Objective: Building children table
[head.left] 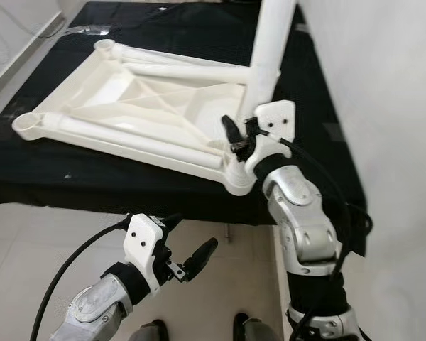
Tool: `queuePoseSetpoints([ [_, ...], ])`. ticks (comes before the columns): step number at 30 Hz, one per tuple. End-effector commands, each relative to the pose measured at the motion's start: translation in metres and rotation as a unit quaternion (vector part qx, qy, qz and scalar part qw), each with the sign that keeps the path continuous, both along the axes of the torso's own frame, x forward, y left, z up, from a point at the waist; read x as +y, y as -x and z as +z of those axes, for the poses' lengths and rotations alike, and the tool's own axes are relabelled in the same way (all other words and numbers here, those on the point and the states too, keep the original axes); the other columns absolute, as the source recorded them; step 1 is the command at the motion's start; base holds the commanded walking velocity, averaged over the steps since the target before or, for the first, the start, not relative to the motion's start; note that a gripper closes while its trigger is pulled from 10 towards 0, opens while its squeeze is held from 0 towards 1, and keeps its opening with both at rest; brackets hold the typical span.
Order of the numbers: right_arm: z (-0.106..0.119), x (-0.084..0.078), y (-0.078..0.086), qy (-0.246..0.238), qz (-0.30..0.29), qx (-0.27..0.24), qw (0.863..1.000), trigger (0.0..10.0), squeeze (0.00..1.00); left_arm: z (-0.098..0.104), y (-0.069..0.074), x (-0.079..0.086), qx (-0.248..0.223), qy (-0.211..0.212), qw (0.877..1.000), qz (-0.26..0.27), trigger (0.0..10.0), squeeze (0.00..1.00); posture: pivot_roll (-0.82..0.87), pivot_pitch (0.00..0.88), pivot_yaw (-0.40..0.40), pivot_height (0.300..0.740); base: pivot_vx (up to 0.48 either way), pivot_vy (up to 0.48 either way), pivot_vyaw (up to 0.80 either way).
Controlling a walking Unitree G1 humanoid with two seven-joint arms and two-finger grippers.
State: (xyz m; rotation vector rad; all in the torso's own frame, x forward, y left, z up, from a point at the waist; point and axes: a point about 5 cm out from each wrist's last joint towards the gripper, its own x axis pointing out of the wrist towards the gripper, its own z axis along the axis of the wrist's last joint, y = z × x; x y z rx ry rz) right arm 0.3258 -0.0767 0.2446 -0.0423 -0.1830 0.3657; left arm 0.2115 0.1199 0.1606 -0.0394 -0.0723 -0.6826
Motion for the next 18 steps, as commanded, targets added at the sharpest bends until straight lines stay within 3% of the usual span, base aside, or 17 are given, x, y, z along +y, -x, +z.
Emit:
queuePoseSetpoints([
  [1, -0.008, 0.003, 0.001, -0.010, 0.022, 0.026, 0.999, 10.0, 0.76, -0.004, 0.001, 0.001, 0.007, 0.001, 1.000, 0.004, 10.0, 0.00, -0.03, 0.259, -0.033, 0.740, 0.000, 0.000, 0.00],
  [2, -0.003, 0.004, 0.002, -0.018, 0.068, 0.020, 0.997, 10.0, 1.00, -0.004, 0.001, 0.000, 0.006, 0.002, 1.000, 0.004, 10.0, 0.00, -0.03, 0.258, -0.037, 0.740, 0.000, 0.000, 0.00],
  [5, 0.007, 0.003, 0.001, -0.025, 0.164, 0.010, 0.986, 10.0, 1.00, -0.004, 0.001, -0.001, 0.005, 0.003, 1.000, 0.005, 10.0, 0.00, -0.03, 0.259, -0.038, 0.740, 0.000, 0.000, 0.00],
  [7, 0.009, 0.000, 0.000, -0.013, 0.184, 0.007, 0.983, 10.0, 1.00, -0.004, 0.001, -0.001, 0.005, 0.003, 1.000, 0.005, 10.0, 0.00, -0.03, 0.261, -0.038, 0.740, 0.000, 0.000, 0.00],
  [8, 0.012, 0.000, 0.001, 0.009, 0.234, -0.001, 0.972, 10.0, 0.57, -0.003, 0.001, -0.002, 0.004, 0.004, 1.000, 0.005, 10.0, 0.00, -0.02, 0.263, -0.037, 0.740, 0.000, 0.000, 0.00],
  [9, 0.012, 0.000, 0.001, 0.009, 0.234, -0.001, 0.972, 10.0, 0.57, -0.003, 0.001, -0.002, 0.004, 0.004, 1.000, 0.005, 10.0, 0.00, -0.02, 0.263, -0.037, 0.740, 0.000, 0.000, 0.00],
  [10, 0.014, -0.001, 0.003, 0.032, 0.275, -0.007, 0.961, 10.0, 0.00, -0.003, 0.001, -0.002, 0.004, 0.004, 1.000, 0.005, 10.0, 0.00, -0.02, 0.264, -0.037, 0.740, 0.000, 0.000, 0.00],
  [11, 0.014, -0.001, 0.003, 0.032, 0.275, -0.007, 0.961, 10.0, 0.00, -0.003, 0.001, -0.002, 0.004, 0.004, 1.000, 0.005, 10.0, 0.00, -0.02, 0.264, -0.037, 0.740, 0.000, 0.000, 0.00],
  [14, 0.016, -0.005, 0.005, 0.082, 0.386, -0.008, 0.919, 10.0, 0.00, -0.002, 0.002, -0.003, 0.003, 0.005, 1.000, 0.004, 10.0, 0.00, -0.02, 0.270, -0.033, 0.740, 0.000, 0.000, 0.00],
  [15, 0.016, -0.005, 0.005, 0.082, 0.386, -0.008, 0.919, 10.0, 0.00, -0.002, 0.002, -0.003, 0.003, 0.005, 1.000, 0.004, 10.0, 0.00, -0.02, 0.270, -0.033, 0.740, 0.000, 0.000, 0.00],
  [18, 0.021, -0.011, -0.006, 0.082, 0.433, 0.012, 0.897, 10.0, 0.00, -0.002, 0.004, -0.002, 0.004, 0.005, 1.000, 0.002, 10.0, 0.00, 0.00, 0.277, -0.025, 0.740, 0.000, 0.000, 0.00],
])
